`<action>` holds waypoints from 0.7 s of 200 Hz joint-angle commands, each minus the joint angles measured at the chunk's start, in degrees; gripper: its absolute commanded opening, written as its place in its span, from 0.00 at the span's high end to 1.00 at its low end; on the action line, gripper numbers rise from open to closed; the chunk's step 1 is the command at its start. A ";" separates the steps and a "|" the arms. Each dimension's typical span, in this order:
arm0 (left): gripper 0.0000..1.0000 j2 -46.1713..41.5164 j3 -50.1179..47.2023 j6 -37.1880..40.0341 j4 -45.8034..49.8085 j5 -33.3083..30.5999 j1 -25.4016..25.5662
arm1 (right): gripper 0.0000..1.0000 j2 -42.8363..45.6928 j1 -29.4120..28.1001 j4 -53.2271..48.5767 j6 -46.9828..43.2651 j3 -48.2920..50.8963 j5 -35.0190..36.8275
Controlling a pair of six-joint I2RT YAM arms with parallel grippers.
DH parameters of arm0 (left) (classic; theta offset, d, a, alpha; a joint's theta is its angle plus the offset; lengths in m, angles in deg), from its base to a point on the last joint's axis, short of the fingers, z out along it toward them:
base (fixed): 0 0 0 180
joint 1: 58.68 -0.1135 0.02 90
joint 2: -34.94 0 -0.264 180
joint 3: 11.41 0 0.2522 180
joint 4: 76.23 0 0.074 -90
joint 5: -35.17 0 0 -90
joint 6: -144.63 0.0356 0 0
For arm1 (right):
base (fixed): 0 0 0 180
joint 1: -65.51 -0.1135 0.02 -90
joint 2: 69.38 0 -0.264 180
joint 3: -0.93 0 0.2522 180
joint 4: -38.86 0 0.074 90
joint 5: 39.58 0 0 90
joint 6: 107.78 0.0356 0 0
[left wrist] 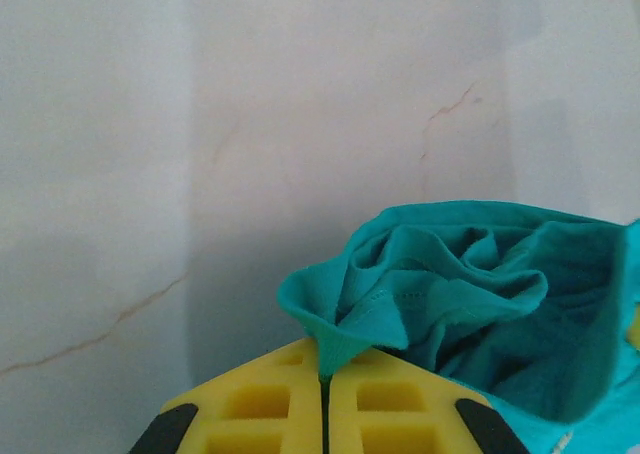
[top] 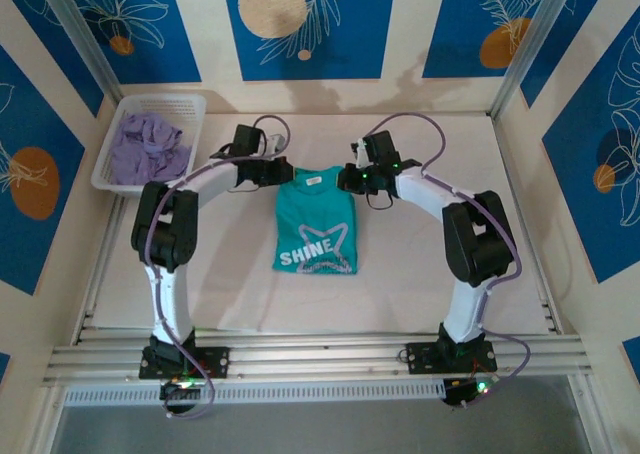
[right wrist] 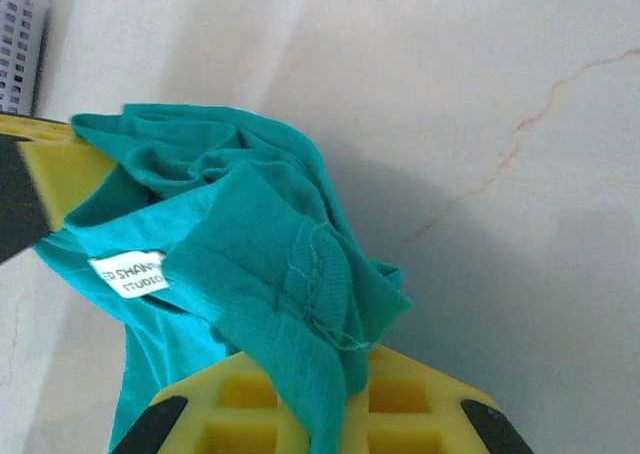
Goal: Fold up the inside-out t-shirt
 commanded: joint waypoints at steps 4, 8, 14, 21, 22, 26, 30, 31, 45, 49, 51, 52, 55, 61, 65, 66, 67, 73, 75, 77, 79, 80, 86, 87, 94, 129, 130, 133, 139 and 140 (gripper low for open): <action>1.00 -1.38 4.29 -1.18 -2.27 0.83 -1.34 | 1.00 0.29 1.96 0.65 -2.81 -4.52 -1.73; 1.00 -1.23 5.43 -1.12 -2.11 0.67 -1.44 | 1.00 0.14 2.30 0.59 -3.18 -5.62 -1.84; 1.00 -1.00 7.45 -1.18 -1.79 0.43 -1.67 | 1.00 -0.13 2.76 0.20 -3.62 -7.44 -2.02; 1.00 -0.72 9.97 -1.18 -1.15 0.21 -1.91 | 1.00 -0.48 3.52 -0.33 -4.02 -9.92 -2.63; 1.00 -0.70 10.50 -1.18 -1.08 0.16 -1.95 | 1.00 -0.54 3.58 -0.41 -4.08 -10.26 -2.71; 1.00 -0.47 12.16 -1.18 -0.74 -0.02 -2.03 | 1.00 -0.66 3.95 -0.70 -4.34 -11.78 -3.08; 1.00 -0.23 13.70 -1.14 -0.26 -0.13 -2.07 | 1.00 -0.76 4.24 -1.09 -4.59 -13.21 -3.37; 1.00 -0.24 14.21 -1.16 -0.15 -0.19 -2.11 | 1.00 -0.81 4.38 -1.19 -4.67 -13.75 -3.43; 1.00 0.14 20.32 -0.58 1.60 -0.79 -2.33 | 1.00 -1.04 5.35 -2.65 -5.85 -19.10 -4.55; 1.00 0.11 21.76 -0.41 1.88 -1.01 -2.31 | 1.00 -1.05 5.59 -2.88 -6.25 -20.40 -4.76; 1.00 0.08 22.35 -0.33 1.98 -1.07 -2.33 | 1.00 -1.04 5.68 -2.98 -6.43 -21.09 -4.86; 1.00 0.09 22.71 -0.32 2.02 -1.13 -2.33 | 1.00 -1.04 5.71 -3.06 -6.47 -21.39 -4.88; 1.00 0.02 23.46 -0.26 2.08 -1.28 -2.33 | 1.00 -1.04 5.92 -3.19 -6.80 -22.20 -5.08; 1.00 -0.28 24.68 -0.30 1.91 -1.40 -2.29 | 1.00 -0.95 6.07 -3.39 -7.33 -23.50 -5.47; 1.00 -0.53 25.09 -0.43 1.50 -1.38 -2.33 | 1.00 -0.80 6.21 -3.48 -7.68 -24.10 -5.82; 1.00 -0.56 25.13 -0.41 1.35 -1.38 -2.33 | 1.00 -0.79 6.20 -3.48 -7.76 -24.21 -5.98; 1.00 -0.67 25.16 -0.49 1.22 -1.38 -2.33 | 1.00 -0.73 6.19 -3.48 -7.89 -24.30 -6.01; 1.00 -1.21 24.98 -0.85 0.37 -1.23 -2.38 | 1.00 -0.46 6.40 -3.36 -8.19 -24.69 -6.49; 1.00 -1.46 24.89 -0.97 0.06 -1.14 -2.35 | 1.00 -0.28 6.43 -3.34 -8.32 -24.65 -6.59; 1.00 -1.65 24.62 -1.11 -0.26 -1.01 -2.27 | 1.00 -0.19 6.44 -3.21 -8.43 -24.57 -6.73; 1.00 -1.83 24.47 -1.23 -0.51 -0.91 -2.32 | 1.00 0.06 6.42 -3.04 -8.56 -24.40 -6.85; 1.00 -2.01 24.30 -1.29 -0.63 -0.88 -2.33 | 1.00 0.17 6.44 -2.95 -8.59 -24.31 -6.93; 1.00 -2.75 23.05 -1.59 -1.93 -0.46 -2.25 | 1.00 0.80 6.42 -2.28 -9.03 -23.27 -7.51; 1.00 -2.86 22.84 -1.69 -2.13 -0.35 -2.25 | 0.99 0.98 6.39 -2.13 -9.09 -23.00 -7.61; 1.00 -3.79 20.57 -2.11 -3.92 0.29 -2.12 | 0.99 1.98 6.40 -0.81 -9.39 -21.07 -8.35; 1.00 -11.07 2.86 -4.69 -14.41 2.08 -1.38 | 0.98 8.81 5.67 6.32 -9.54 -6.23 -11.95; 1.00 -11.33 2.20 -4.83 -14.83 2.11 -1.33 | 0.98 8.99 5.62 6.47 -9.52 -5.74 -12.03; 1.00 -12.22 0.21 -5.21 -16.05 2.20 -1.20 | 0.98 9.76 5.43 6.94 -9.37 -4.14 -12.10; 1.00 -13.93 -3.79 -6.24 -18.39 2.45 -0.86 | 0.97 11.21 5.08 8.07 -8.91 -1.09 -12.33; 1.00 -14.21 -4.38 -6.39 -18.71 2.51 -0.85 | 0.97 11.42 5.02 8.31 -8.81 -0.53 -12.35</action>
